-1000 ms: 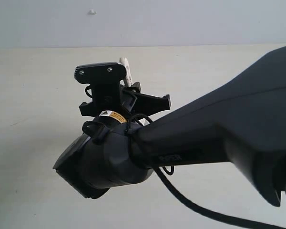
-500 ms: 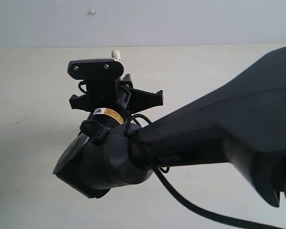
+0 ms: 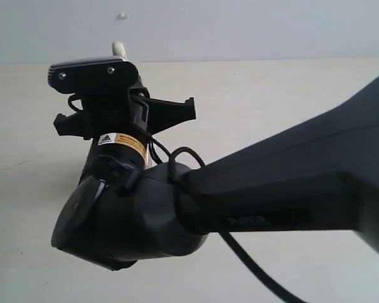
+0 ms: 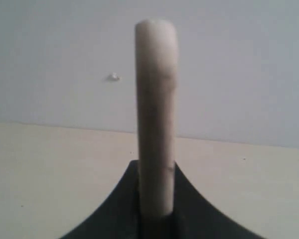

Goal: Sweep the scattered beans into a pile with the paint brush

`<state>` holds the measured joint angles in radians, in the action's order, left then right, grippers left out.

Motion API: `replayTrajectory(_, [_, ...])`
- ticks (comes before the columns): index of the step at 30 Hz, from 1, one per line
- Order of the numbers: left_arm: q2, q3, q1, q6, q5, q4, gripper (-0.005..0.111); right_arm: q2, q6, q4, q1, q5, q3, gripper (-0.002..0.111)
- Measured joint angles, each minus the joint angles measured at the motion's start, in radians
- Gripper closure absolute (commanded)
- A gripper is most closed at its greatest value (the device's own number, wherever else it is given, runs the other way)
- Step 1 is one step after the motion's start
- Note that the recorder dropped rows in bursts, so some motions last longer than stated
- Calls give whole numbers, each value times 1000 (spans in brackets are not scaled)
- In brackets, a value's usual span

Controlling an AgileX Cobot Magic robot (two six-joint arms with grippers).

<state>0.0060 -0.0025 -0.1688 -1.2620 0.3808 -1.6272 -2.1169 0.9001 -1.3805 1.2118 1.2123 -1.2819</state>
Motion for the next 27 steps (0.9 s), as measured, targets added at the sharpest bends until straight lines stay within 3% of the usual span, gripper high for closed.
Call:
replayTrajectory(16, [0,0,0,0,0,0,107,492,-192,297,-33,-1,633,108])
replayTrajectory(22, [0,0,0,0,0,0,107,684,-484,454,-124,2,838,108])
replayTrajectory(27, [0,0,0,0,0,0,107,678,-646,519,-154,2,871,108])
